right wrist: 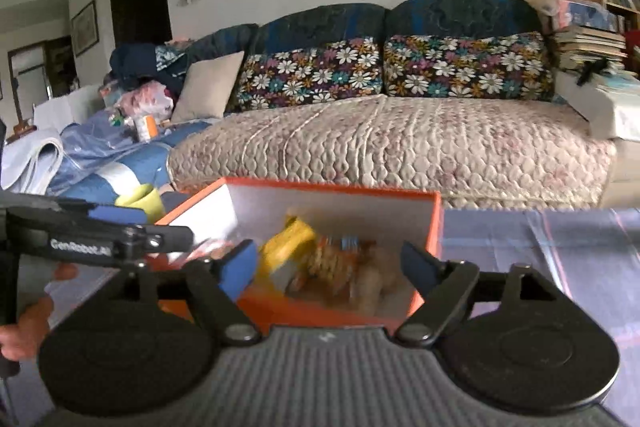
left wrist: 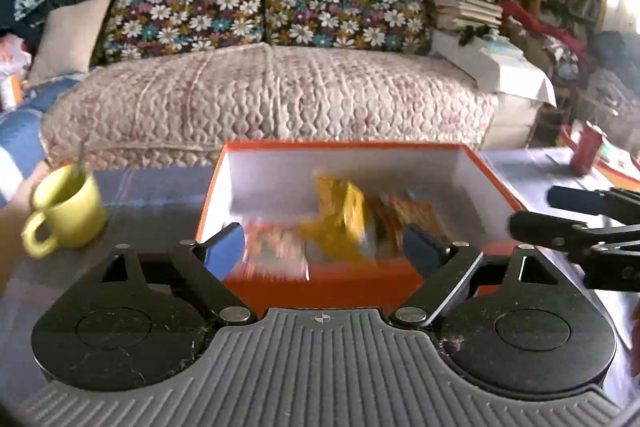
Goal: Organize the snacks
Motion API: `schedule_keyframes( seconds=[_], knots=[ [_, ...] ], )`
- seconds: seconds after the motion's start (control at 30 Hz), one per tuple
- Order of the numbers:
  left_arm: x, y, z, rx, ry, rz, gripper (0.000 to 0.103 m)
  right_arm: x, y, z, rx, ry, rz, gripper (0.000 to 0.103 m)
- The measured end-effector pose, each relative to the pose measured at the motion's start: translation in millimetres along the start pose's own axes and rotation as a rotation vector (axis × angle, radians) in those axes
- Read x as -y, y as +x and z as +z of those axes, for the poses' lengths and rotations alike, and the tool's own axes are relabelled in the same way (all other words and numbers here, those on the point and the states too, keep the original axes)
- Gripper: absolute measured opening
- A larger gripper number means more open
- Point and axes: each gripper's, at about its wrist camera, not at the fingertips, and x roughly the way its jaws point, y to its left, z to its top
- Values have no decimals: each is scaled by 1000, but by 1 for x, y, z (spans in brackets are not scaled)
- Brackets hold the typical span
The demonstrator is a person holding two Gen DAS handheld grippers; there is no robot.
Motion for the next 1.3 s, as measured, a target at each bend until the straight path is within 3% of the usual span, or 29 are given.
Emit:
schedule_keyframes(
  seconds=[0.13, 0.23, 0.5, 0.7, 0.83, 0.93, 1.0, 1.03, 1.07, 1.1, 1.13, 1.3],
  knots=[
    [6, -49, -49, -41, -7, 20, 70, -10, -52, -48, -50, 61, -44, 90],
    [10, -73, -91, -120, -31, 1, 70, -14, -84, -88, -109, 138, -62, 92],
    [27, -113, -182, -292, -74, -30, 70, -13, -131, -158, -223, 275, -121, 92],
    [40, -119, -184, -275, -13, -47, 69, -7, -148, -161, -205, 298, -139, 93],
    [54, -107, -168, -238, 180, -95, 73, -3, -150, -154, -187, 275, -138, 94],
    [64, -86, -162, -276, 301, -209, 77, 0, -148, -150, -189, 266, -141, 94],
    [71, -74, -163, -299, 346, -220, 73, 1, -145, -148, -195, 270, -151, 94],
    [74, -69, -165, -299, 364, -208, 65, 2, -144, -148, -198, 274, -150, 94],
    [77, -65, -167, -304, 366, -200, 57, 3, -141, -148, -202, 277, -145, 94],
    [77, -63, -167, -301, 341, -199, 38, 2, -138, -147, -206, 278, -137, 94],
    [75, -62, -167, -299, 303, -197, 32, 1, -134, -146, -209, 274, -128, 94],
    [60, -63, -167, -291, 168, -87, 27, -13, -107, -130, -190, 224, -58, 94]
  ],
)
